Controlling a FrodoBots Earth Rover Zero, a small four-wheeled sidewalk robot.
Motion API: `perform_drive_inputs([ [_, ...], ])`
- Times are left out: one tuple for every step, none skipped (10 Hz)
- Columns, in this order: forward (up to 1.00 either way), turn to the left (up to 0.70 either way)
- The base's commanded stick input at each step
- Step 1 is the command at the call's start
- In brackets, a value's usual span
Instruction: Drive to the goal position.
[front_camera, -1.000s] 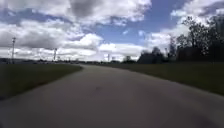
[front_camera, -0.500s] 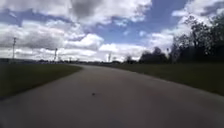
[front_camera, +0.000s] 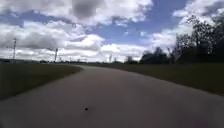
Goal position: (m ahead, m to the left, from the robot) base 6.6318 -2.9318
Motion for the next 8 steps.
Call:
perform_drive_inputs([
  [1.0, 0.0],
  [1.0, 0.0],
  [1.0, 0.0],
  [1.0, 0.0],
  [1.0, 0.0],
  [1.0, 0.0],
  [1.0, 0.0],
  [1.0, 0.0],
])
